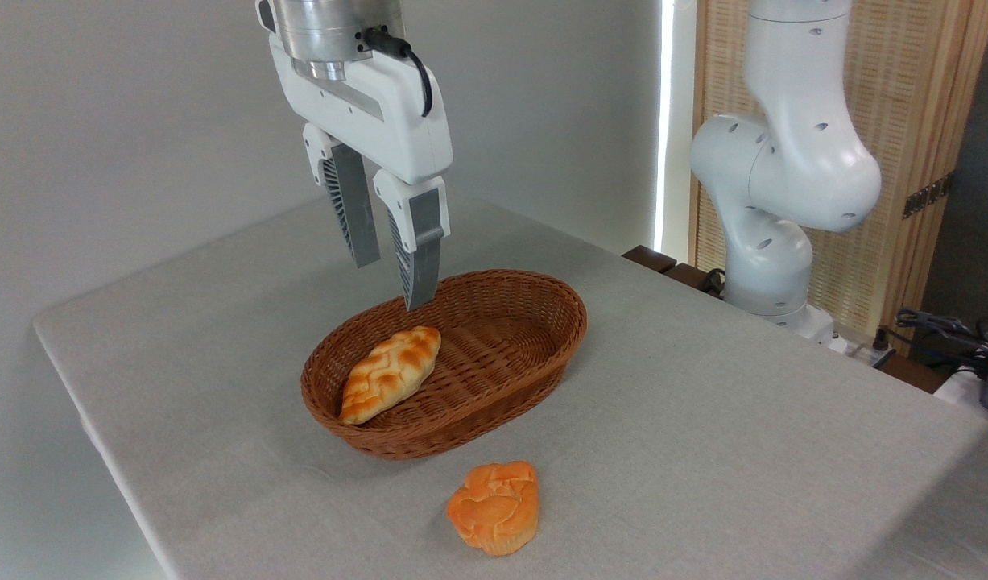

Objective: Put bread into the basket

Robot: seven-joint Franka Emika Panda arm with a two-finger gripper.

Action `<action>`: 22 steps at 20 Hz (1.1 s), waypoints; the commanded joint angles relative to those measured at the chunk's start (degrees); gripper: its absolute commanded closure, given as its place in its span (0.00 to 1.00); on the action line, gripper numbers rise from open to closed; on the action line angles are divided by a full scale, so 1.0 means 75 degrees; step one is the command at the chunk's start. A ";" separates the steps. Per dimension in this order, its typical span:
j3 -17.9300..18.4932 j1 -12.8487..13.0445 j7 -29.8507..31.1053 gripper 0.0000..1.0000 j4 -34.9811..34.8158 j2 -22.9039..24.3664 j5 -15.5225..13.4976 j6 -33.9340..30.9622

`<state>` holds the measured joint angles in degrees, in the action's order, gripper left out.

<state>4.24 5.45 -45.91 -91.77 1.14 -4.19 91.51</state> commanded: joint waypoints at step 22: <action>0.0583 -0.0293 -0.2187 0.00 -0.4616 0.0411 0.1953 0.4638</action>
<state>8.43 3.12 -61.47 -125.24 4.63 9.19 124.95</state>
